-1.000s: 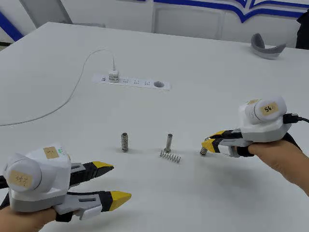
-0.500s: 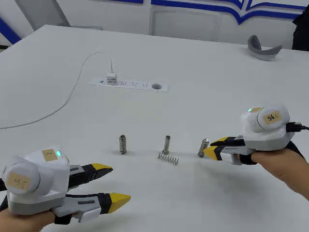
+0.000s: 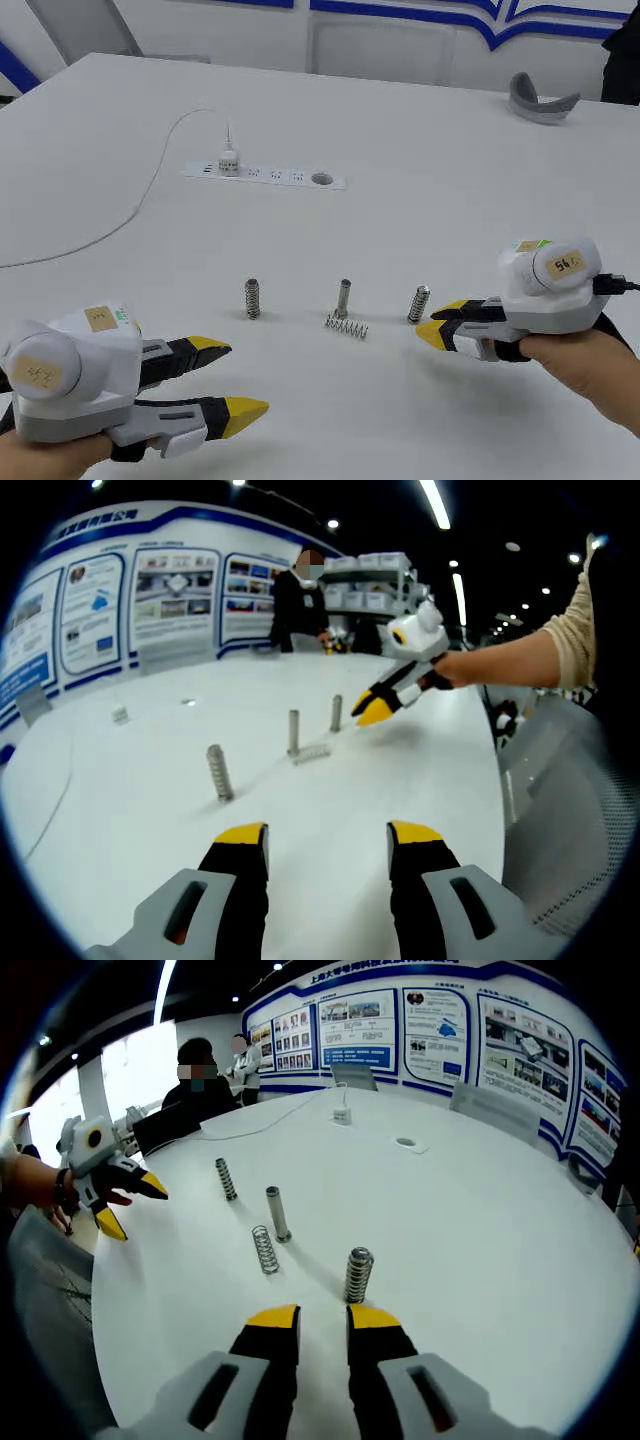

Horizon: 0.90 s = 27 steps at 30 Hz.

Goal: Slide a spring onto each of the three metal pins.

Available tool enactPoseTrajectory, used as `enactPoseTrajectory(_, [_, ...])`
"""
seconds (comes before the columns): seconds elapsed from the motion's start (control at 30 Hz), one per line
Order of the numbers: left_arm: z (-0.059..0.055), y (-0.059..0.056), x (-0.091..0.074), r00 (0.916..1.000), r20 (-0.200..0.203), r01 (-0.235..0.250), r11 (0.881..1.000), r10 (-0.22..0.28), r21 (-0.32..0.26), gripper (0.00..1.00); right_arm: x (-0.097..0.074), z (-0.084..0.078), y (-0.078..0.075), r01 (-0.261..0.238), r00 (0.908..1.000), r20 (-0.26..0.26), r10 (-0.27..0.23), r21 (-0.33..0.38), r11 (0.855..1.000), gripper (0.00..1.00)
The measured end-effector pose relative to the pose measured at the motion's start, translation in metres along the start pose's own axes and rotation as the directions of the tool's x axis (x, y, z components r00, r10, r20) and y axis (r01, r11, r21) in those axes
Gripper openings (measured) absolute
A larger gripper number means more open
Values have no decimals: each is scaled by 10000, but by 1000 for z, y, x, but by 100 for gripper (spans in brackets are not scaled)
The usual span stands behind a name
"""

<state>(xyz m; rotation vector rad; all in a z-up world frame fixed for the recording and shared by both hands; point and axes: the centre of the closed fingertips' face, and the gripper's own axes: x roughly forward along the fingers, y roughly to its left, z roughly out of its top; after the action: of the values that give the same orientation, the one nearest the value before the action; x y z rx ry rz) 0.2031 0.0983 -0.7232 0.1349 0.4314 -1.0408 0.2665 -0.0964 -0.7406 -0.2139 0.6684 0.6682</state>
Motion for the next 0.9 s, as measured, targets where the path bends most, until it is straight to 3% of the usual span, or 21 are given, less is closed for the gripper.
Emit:
enactPoseTrajectory(0.43, [0,1,1,10000,10,5,10000,-5,10,48,18,12,33,-795,9968,-21,795,-566,9952,19])
enactPoseTrajectory(0.9, [-1,3,-1,10000,-14,-58,10000,58,-30,48,43,23,48,-1326,9911,-240,1309,-945,9867,19])
